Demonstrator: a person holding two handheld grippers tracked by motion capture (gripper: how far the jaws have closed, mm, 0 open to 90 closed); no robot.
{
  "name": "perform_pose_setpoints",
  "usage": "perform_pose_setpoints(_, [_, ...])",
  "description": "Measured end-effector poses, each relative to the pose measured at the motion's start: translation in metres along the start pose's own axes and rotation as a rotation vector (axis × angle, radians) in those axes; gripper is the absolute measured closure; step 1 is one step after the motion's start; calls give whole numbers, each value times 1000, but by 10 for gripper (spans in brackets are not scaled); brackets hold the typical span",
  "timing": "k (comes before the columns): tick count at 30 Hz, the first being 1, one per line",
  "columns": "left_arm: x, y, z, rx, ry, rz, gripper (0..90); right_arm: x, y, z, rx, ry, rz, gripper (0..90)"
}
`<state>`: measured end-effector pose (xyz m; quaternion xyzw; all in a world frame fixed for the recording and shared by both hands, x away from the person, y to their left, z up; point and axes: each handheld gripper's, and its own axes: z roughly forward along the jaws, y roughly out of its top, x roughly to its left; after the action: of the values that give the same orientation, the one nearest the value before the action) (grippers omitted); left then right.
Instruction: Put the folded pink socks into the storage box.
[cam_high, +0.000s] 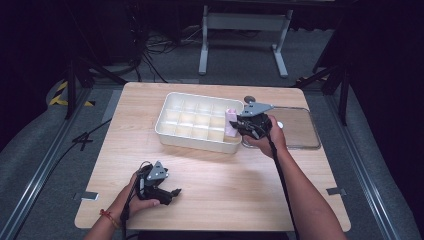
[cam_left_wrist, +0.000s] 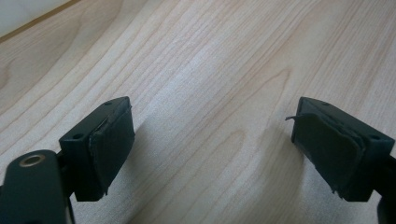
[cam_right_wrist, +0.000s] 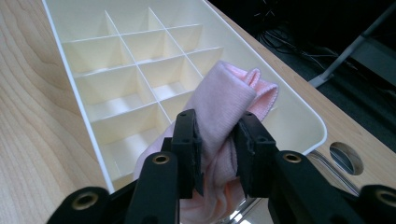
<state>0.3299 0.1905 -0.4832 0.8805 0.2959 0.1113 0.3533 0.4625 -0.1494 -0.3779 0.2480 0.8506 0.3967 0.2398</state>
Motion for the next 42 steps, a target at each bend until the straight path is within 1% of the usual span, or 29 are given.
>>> perform_pose_setpoints(1, [0, 0, 0, 0, 0, 0, 133, 0, 0, 1, 1, 0, -6, 714])
perform_pose_setpoints(2, [0, 0, 0, 0, 0, 0, 133, 1, 0, 3, 9, 0, -1, 714])
perform_pose_setpoints(9, [0, 0, 0, 0, 0, 0, 133, 6, -1, 11, 53, 0, -39, 714])
perform_pose_setpoints(13, [0, 0, 0, 0, 0, 0, 133, 7, -2, 15, 89, 16, -47, 712])
perform_pose_setpoints(17, [0, 0, 0, 0, 0, -1, 133, 9, -6, 19, 136, 22, -71, 710])
perform_pose_setpoints(19, [0, 0, 0, 0, 0, 0, 133, 9, -7, 22, 160, 41, -72, 708])
perform_pose_setpoints(21, [0, 0, 0, -3, 0, -4, 133, 9, -8, 24, 174, 50, -79, 705])
perform_pose_setpoints(25, [0, 0, 0, -2, 0, -3, 133, 8, -9, 29, 210, 79, -69, 704])
perform_pose_setpoints(28, [0, 0, 0, -3, 0, -4, 133, 8, -9, 31, 225, 92, -75, 706])
perform_pose_setpoints(29, [0, 0, 0, -3, 0, -3, 133, 9, -9, 33, 245, 97, -87, 710])
perform_pose_setpoints(31, [0, 0, 0, -2, 0, -3, 133, 9, -8, 35, 263, 106, -105, 719])
perform_pose_setpoints(32, [0, 0, 0, -2, 0, -3, 133, 8, -8, 35, 268, 116, -99, 723])
perform_pose_setpoints(34, [0, 0, 0, -3, 0, -4, 133, 7, -8, 36, 272, 119, -98, 727])
perform_pose_setpoints(35, [0, 0, 0, -2, 0, -3, 133, 5, -7, 37, 291, 131, -101, 733])
perform_pose_setpoints(37, [0, 0, 0, -2, 0, -3, 133, 5, -6, 38, 297, 135, -100, 735])
perform_pose_setpoints(38, [0, 0, 0, -3, 0, -3, 133, 5, -5, 39, 315, 140, -108, 738])
perform_pose_setpoints(39, [0, 0, 0, -3, 0, -3, 133, 5, -5, 39, 315, 140, -108, 738])
perform_pose_setpoints(42, [0, 0, 0, -2, 0, -3, 133, 5, -3, 42, 348, 154, -121, 742])
